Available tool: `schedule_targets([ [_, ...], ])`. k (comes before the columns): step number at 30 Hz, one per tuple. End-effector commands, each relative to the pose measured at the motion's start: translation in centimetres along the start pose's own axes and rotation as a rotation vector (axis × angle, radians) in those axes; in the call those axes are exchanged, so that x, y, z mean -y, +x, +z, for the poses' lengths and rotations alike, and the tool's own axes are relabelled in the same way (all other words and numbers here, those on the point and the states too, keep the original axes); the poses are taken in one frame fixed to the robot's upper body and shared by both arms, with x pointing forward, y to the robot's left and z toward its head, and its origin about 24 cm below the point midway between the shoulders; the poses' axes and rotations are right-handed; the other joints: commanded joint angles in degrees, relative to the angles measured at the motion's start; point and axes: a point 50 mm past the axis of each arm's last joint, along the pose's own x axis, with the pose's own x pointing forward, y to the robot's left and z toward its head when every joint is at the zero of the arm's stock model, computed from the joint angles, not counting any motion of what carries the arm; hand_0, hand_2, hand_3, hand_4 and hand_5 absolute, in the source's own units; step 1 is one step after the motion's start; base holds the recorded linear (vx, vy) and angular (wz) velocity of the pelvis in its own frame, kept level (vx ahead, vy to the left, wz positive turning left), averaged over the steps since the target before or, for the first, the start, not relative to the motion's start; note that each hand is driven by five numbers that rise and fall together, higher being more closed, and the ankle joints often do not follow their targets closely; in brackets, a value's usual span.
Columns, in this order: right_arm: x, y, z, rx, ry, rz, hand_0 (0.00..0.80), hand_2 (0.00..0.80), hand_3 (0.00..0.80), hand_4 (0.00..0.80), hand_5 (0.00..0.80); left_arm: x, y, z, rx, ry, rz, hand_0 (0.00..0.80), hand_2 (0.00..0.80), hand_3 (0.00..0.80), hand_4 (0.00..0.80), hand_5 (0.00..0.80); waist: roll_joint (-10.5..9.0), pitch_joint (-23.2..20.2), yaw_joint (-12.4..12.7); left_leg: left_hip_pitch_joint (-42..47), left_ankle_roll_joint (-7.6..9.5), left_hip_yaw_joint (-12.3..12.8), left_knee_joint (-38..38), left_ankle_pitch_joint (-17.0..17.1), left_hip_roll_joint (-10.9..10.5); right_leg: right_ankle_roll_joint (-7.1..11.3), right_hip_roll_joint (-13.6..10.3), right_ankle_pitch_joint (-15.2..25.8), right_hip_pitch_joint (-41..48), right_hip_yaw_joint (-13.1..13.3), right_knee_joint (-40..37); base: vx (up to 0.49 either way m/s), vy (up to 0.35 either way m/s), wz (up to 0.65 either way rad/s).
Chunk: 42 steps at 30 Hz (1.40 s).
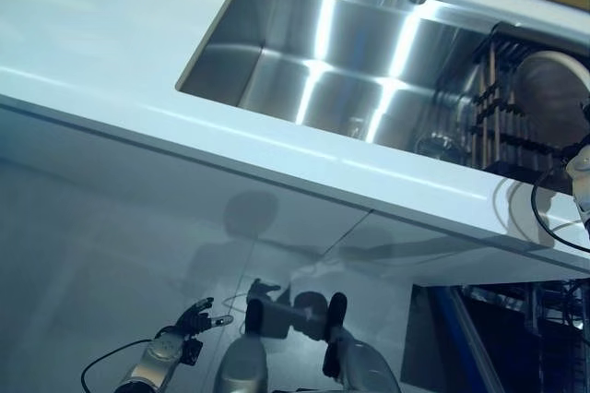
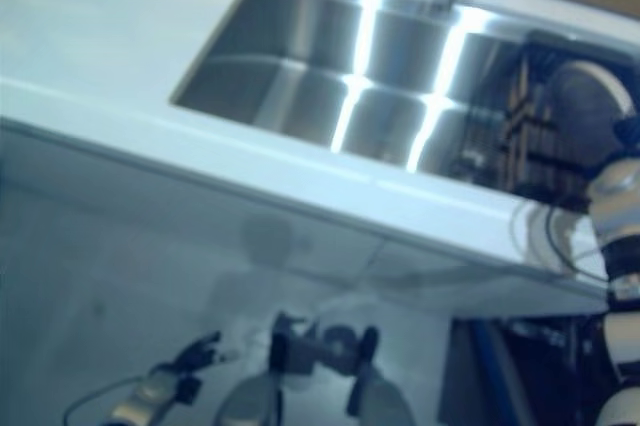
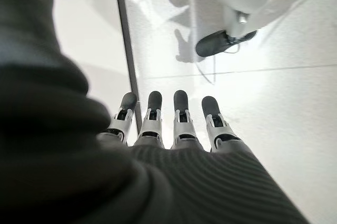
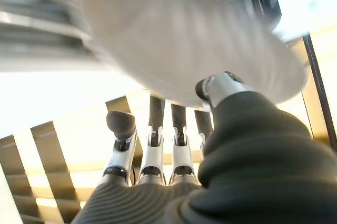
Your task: Take plates into dishwasher
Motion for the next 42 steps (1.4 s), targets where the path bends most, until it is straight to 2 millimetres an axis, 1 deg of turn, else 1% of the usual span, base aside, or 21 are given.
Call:
schedule_targets([
  [1,3.0,0.7,2.2,0.132,0.091,-0.112,0.8,0.8,0.8,0.8,0.8,0.3,-0.3,-1.2,-0.036,0.04,-0.017,0.0,0.0,0.0,0.0,0.0,1.21,-4.45,-0.16,-2.63,4.62,0.52,-0.11,-3.43,-2.89,5.13,0.4,-7.32,2.64,0.29,5.26,0.015,0.087,-0.1],
  [6,2.4,0.1,2.5,0.168,0.137,-0.066,0.8,0.8,0.8,0.8,0.8,0.4,-0.5,-1.9,-0.062,0.04,-0.017,0.0,0.0,0.0,0.0,0.0,0.98,-6.03,-0.63,-1.69,5.05,1.15,-0.11,-4.03,-3.2,5.86,-0.15,-6.83,3.07,0.7,5.11,0.002,0.082,-0.09],
  [11,1.4,-0.4,2.3,0.164,0.189,0.007,0.8,0.8,0.8,0.8,0.8,0.5,-0.6,-2.6,-0.092,0.046,-0.018,0.0,0.0,0.0,0.0,0.0,0.78,-7.28,-0.86,-0.71,5.39,1.53,-0.11,-4.52,-3.45,6.37,-0.62,-6.35,3.6,0.92,4.99,0.003,0.059,-0.04],
  [15,0.9,-0.6,2.1,0.169,0.168,0.053,0.8,0.8,0.8,0.8,0.8,0.5,-0.7,-3.2,-0.114,0.052,-0.017,0.0,0.0,0.0,0.0,0.0,0.74,-8.04,-0.79,-0.25,5.56,1.52,-0.11,-4.69,-3.61,6.63,-0.85,-6.14,3.95,0.9,4.93,0.004,0.031,-0.02],
  [18,0.6,-0.7,2.4,0.185,0.158,0.085,0.8,0.8,0.8,0.8,0.8,0.6,-0.7,-3.5,-0.126,0.057,-0.015,0.0,0.0,0.0,0.0,0.0,0.58,-8.41,-0.76,0.09,5.72,1.54,-0.11,-4.82,-3.66,6.74,-1.01,-6.04,4.12,0.9,5.04,0.0,0.0,0.0],
  [26,0.2,-0.9,2.9,0.211,0.14,0.128,0.8,0.8,0.8,0.8,0.8,0.8,-0.8,-3.7,-0.131,0.06,-0.022,0.0,0.0,0.0,0.0,0.0,0.26,-9.0,-0.46,0.36,5.85,1.34,-0.11,-5.0,-3.64,6.86,-1.01,-5.89,4.66,0.82,4.6,0.0,0.0,0.0],
  [35,-0.5,-1.2,2.8,0.222,0.094,0.188,0.8,0.8,0.8,0.8,0.8,0.9,-0.8,-3.9,-0.139,0.062,-0.024,0.0,0.0,0.0,0.0,0.0,-0.29,-9.28,-0.26,0.67,5.75,1.24,-0.11,-5.08,-3.42,6.81,-0.84,-5.7,5.3,0.55,3.97,0.0,0.0,0.0],
  [42,-1.7,-1.7,2.7,0.235,0.018,0.267,0.8,0.8,0.8,0.8,0.8,0.7,-0.9,-3.9,-0.139,0.07,-0.02,0.0,0.0,0.0,0.0,0.0,-0.75,-9.1,-0.07,0.39,5.7,1.24,-0.11,-4.86,-3.31,6.88,-0.82,-5.55,5.06,0.29,4.01,0.0,0.0,0.0],
])
